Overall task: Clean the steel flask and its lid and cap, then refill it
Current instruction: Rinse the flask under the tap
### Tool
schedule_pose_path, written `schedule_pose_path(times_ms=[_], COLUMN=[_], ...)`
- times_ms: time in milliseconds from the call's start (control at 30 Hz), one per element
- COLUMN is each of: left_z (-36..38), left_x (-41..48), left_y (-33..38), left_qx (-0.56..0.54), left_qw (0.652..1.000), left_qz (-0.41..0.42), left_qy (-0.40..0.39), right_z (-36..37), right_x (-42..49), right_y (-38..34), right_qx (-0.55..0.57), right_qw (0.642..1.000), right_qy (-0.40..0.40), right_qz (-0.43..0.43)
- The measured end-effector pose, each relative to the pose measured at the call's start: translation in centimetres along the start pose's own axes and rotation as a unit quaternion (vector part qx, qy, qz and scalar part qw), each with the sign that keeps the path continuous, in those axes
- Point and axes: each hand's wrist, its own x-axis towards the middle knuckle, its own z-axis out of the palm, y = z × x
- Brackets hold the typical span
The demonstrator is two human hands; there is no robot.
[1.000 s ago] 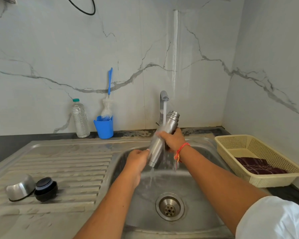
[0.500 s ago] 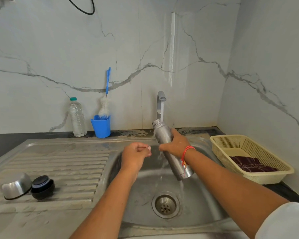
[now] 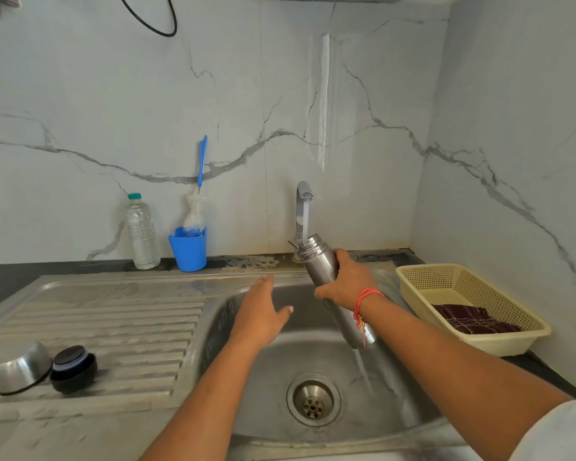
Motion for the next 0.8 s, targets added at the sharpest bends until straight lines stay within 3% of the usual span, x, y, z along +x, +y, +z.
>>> schedule_pose_path(times_ms=[467, 667, 800], left_z=[0.3, 0.1, 0.3], left_x=[0.4, 0.4, 0.4], left_y=[-0.4, -0.5, -0.3], left_qx=[0.045, 0.031, 0.029], left_qw=[0.999, 0.999, 0.999], left_qz=[-0.002, -0.013, -0.016], left_qy=[0.009, 0.011, 0.004], right_z=[2.9, 3.5, 3.3], right_x=[1.3, 1.1, 1.5], right_y=[-1.5, -0.3, 0.2], right_qx=[0.126, 0.158, 0.197], right_qw=[0.991, 0.987, 0.98], right_qy=[0.039, -0.017, -0.013], right_qz=[-0.015, -0.012, 0.016])
